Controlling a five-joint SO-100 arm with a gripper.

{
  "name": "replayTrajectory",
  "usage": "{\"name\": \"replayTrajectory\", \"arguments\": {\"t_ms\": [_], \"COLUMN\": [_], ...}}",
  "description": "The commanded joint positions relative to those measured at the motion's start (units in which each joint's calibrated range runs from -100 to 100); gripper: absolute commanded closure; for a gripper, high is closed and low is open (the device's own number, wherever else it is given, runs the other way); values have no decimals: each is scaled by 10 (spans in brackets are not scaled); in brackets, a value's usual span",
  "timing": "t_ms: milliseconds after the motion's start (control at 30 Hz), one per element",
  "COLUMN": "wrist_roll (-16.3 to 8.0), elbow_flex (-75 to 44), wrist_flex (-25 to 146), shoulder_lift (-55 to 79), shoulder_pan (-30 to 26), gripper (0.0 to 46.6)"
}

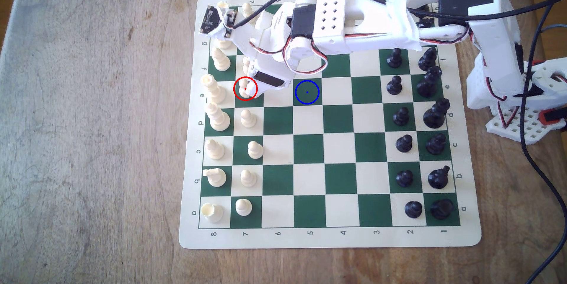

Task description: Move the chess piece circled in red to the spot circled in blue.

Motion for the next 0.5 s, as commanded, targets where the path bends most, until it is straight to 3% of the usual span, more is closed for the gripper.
{"name": "replayTrajectory", "arguments": {"t_ms": [0, 467], "wrist_roll": [-6, -16], "elbow_flex": [-53, -78], "wrist_flex": [-14, -54], "shoulder_lift": [-11, 23], "shoulder_pan": [-5, -7], "gripper": [327, 331]}}
